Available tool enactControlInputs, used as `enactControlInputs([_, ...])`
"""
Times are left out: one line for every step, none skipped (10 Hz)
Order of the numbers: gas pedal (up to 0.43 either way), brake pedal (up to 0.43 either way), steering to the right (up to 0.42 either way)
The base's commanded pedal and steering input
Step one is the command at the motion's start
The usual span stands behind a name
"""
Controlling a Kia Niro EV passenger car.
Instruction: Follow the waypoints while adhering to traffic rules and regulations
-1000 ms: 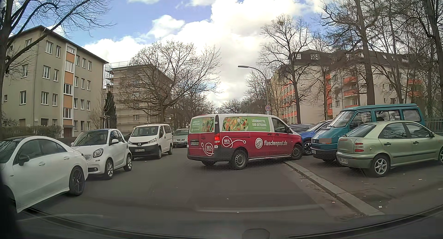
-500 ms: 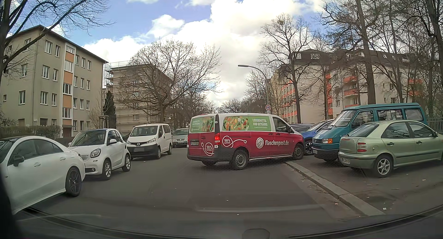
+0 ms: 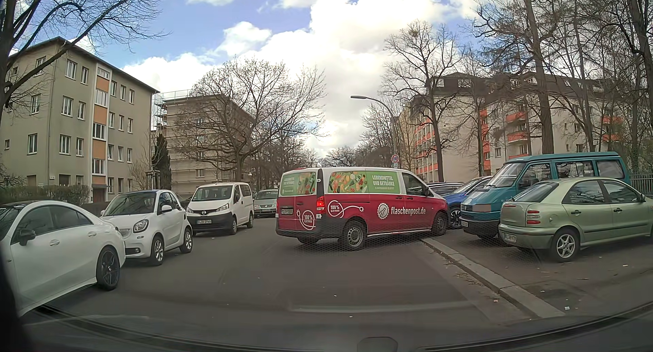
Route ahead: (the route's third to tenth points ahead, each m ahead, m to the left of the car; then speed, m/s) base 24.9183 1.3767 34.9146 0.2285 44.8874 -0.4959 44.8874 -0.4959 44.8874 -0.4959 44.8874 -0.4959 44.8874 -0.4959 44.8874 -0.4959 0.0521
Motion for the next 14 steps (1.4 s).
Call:
enactControlInputs([0.0, 0.305, -0.004])
enactControlInputs([0.0, 0.305, -0.004])
enactControlInputs([0.0, 0.311, -0.004])
enactControlInputs([0.0, 0.311, -0.004])
enactControlInputs([0.0, 0.348, -0.004])
enactControlInputs([0.0, 0.372, -0.005])
enactControlInputs([0.0, 0.378, -0.005])
enactControlInputs([0.0, 0.384, -0.005])
enactControlInputs([0.0, 0.384, -0.005])
enactControlInputs([0.0, 0.39, -0.005])
enactControlInputs([0.0, 0.39, -0.005])
enactControlInputs([0.0, 0.39, -0.006])
enactControlInputs([0.0, 0.39, -0.005])
enactControlInputs([0.0, 0.39, -0.006])
